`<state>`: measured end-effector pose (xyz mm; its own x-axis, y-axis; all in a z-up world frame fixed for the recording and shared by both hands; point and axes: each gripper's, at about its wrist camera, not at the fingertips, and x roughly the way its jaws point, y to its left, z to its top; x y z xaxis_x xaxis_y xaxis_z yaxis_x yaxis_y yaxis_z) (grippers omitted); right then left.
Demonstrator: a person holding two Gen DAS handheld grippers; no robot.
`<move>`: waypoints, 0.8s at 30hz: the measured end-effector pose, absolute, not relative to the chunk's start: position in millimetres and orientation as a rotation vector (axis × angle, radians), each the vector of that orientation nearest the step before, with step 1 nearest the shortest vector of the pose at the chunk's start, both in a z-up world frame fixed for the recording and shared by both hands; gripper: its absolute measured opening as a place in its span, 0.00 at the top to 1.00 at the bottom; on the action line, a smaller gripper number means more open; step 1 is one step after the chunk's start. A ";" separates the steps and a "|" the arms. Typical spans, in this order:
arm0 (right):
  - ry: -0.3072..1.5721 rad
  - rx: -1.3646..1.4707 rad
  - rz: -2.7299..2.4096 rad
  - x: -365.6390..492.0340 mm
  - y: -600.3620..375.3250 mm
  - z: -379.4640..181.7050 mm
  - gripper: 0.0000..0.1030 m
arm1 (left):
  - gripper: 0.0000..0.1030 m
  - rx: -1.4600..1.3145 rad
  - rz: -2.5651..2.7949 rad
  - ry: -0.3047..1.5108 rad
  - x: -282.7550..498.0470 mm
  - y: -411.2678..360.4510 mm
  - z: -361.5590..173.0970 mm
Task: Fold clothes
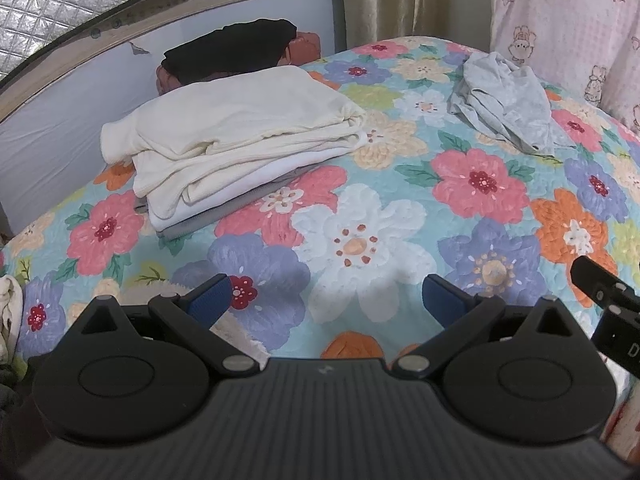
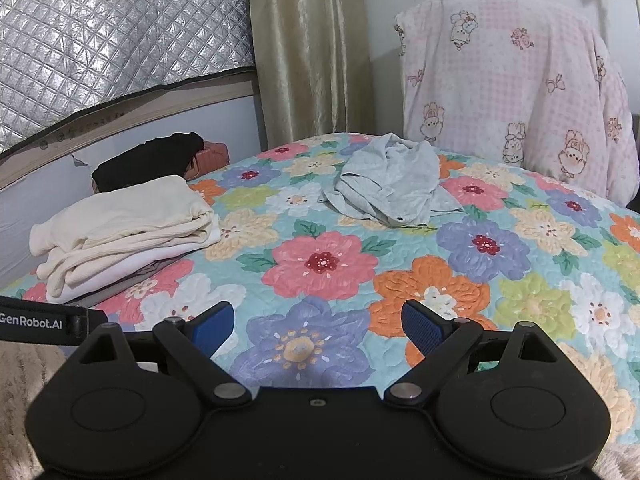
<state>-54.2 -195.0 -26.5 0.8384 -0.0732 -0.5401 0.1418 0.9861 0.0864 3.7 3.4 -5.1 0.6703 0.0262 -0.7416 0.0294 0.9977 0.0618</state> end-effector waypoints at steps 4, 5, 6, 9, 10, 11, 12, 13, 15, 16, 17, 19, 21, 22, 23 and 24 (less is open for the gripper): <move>0.565 0.122 -0.114 -54.8 -193.6 -26.8 0.09 | 0.00 0.068 0.002 0.842 5.1 5.7 -6.8; 0.566 0.120 -0.115 -54.5 -193.7 -27.0 0.09 | 0.00 0.068 0.001 0.844 5.5 5.9 -7.3; 0.567 0.120 -0.115 -54.2 -193.8 -27.0 0.09 | 0.00 0.069 0.000 0.847 5.9 6.0 -7.8; 0.571 0.119 -0.115 -53.4 -193.7 -27.5 0.09 | 0.00 0.077 -0.011 0.848 6.4 5.2 -9.6; 0.572 0.118 -0.114 -53.3 -193.8 -27.8 0.09 | 0.00 0.086 -0.019 0.847 6.4 4.2 -10.6; 0.573 0.117 -0.114 -53.3 -193.9 -28.2 0.09 | 0.00 0.096 -0.026 0.847 6.5 3.3 -11.6; 0.574 0.116 -0.114 -53.2 -193.9 -28.4 0.09 | 0.00 0.102 -0.033 0.846 6.7 2.4 -12.7; 0.575 0.115 -0.115 -53.0 -193.7 -28.6 0.09 | 0.00 0.101 -0.044 0.845 6.8 1.9 -13.5; 0.578 0.114 -0.113 -53.3 -194.1 -29.0 0.09 | 0.00 0.090 -0.072 0.841 8.5 1.9 -14.0; 0.580 0.114 -0.111 -53.6 -194.4 -29.2 0.09 | 0.00 0.082 -0.086 0.838 10.2 2.1 -13.8; 0.585 0.101 -0.102 -53.2 -195.5 -28.4 0.09 | 0.00 0.079 -0.093 0.827 12.0 2.0 -12.9; 0.595 0.067 -0.077 -50.2 -199.4 -24.9 0.09 | 0.00 0.101 -0.108 0.792 18.5 -1.1 -8.6; 0.601 0.028 -0.044 -44.7 -207.2 -19.4 0.09 | 0.00 0.122 -0.146 0.764 29.5 -5.9 -2.9; 0.598 0.016 -0.026 -41.9 -212.2 -17.5 0.09 | 0.02 0.126 -0.161 0.754 36.9 -8.5 0.4; 0.597 0.004 -0.011 -37.5 -220.9 -16.3 0.09 | 0.02 0.122 -0.180 0.740 46.0 -13.2 2.7; 0.601 -0.002 -0.013 -32.5 -229.9 -16.8 0.09 | 0.02 0.115 -0.200 0.726 55.6 -18.4 4.8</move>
<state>-32.5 -229.9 -16.8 0.8246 -0.0129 -0.5655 0.0119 0.9999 -0.0054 55.6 -18.4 4.8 0.7298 -0.1413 -0.6689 0.2210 0.9746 0.0353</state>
